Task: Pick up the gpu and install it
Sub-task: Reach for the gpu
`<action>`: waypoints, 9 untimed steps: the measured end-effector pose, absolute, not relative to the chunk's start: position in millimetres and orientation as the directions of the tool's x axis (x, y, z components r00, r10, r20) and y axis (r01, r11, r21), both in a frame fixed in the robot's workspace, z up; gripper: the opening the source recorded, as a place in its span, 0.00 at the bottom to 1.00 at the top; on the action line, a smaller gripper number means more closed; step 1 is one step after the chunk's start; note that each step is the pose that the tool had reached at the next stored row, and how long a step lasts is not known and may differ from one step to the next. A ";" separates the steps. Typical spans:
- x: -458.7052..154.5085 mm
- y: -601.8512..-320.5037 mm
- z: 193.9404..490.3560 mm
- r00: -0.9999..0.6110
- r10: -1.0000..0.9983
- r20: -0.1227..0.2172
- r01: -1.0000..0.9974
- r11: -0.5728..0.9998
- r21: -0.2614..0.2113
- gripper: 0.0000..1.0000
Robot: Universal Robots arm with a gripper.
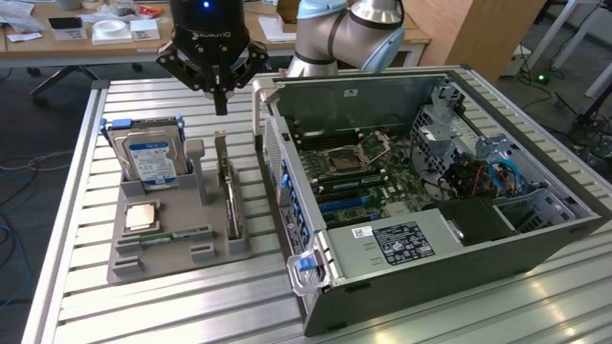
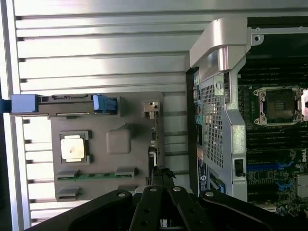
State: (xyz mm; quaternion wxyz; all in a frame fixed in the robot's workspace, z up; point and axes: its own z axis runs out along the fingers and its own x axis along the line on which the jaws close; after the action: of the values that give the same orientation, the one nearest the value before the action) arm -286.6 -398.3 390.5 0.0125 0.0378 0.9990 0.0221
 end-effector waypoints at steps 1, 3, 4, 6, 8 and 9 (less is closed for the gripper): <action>-287.6 -398.3 390.5 -0.997 0.076 -0.023 0.075 0.996 0.045 0.11; -290.2 -398.3 390.4 -0.997 0.076 -0.023 0.075 0.996 0.045 0.11; -291.8 -398.3 390.3 -0.997 0.076 -0.023 0.075 0.996 0.045 0.11; -294.6 -398.3 390.1 -0.997 0.076 -0.023 0.075 0.996 0.045 0.11; -296.5 -398.3 389.9 -0.997 0.076 -0.023 0.075 0.996 0.045 0.11; -297.2 -398.3 389.8 -0.997 0.076 -0.023 0.075 0.996 0.045 0.11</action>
State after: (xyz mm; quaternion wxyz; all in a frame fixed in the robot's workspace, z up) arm -297.2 -398.3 389.8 0.0125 0.0378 0.9990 0.0221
